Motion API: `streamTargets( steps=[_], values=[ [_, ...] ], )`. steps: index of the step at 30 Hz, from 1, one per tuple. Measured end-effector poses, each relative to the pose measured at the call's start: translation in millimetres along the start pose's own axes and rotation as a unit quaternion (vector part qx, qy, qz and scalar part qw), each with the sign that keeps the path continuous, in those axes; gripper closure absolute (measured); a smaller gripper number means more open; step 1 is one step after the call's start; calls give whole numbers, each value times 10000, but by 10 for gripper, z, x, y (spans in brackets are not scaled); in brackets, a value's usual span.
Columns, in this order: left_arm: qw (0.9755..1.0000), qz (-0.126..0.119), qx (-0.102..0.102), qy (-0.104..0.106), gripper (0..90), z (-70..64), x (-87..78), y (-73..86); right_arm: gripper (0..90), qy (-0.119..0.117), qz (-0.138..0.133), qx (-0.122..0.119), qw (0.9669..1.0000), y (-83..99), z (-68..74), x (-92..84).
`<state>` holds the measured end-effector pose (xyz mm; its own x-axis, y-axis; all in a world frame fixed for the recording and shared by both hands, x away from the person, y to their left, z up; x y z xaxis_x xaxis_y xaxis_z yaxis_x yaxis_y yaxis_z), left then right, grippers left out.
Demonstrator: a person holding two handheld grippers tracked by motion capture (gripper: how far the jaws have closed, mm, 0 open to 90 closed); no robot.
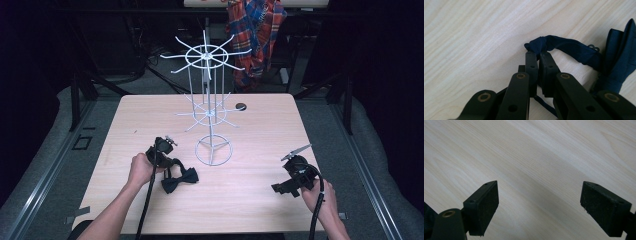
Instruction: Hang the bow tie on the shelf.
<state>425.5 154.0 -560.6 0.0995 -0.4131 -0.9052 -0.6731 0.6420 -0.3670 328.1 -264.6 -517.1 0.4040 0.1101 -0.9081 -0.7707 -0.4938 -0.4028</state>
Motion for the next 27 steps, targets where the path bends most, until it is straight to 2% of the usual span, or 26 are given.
streamTargets(
  steps=[3, 6, 8, 12, 16, 21, 27],
  values=[
    [9999, -155, 42, -34, 866, 2, -83, -14, 150, 57, 41, -35, 10000, 12, -12, -6],
    [9994, -342, 49, -29, 866, -22, -171, -25, 150, 38, 2, 26, 10000, 16, -11, 0],
    [9988, -496, 34, -22, 867, -33, -247, -29, 149, 55, 54, -33, 10000, 13, -17, -3],
    [9977, -670, 29, -52, 867, -49, -349, -23, 150, 2, 43, 13, 10000, 2, -7, 14],
    [9972, -751, 7, -50, 867, -60, -416, -10, 150, 8, 73, -65, 10000, -8, -13, 19],
    [9964, -839, -95, 82, 866, -65, -508, -4, 150, -17, 44, -48, 10000, -9, -15, 25],
    [9950, -996, -105, 2, 868, -87, -624, -2, 150, 19, 49, -56, 10000, -11, -8, 23]
  ],
)
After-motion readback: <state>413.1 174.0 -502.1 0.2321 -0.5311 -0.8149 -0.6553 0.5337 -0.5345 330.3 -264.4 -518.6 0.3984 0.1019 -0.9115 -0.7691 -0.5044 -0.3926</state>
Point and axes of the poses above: each handheld gripper's, and its own axes: x roughly forward along the jaws, y roughly out of its underside, z roughly to its left, the point moved 2 cm from there along x, roughly forward along the jaws, and after that the axes turned 13 degrees about y, right-handed, at the moved point
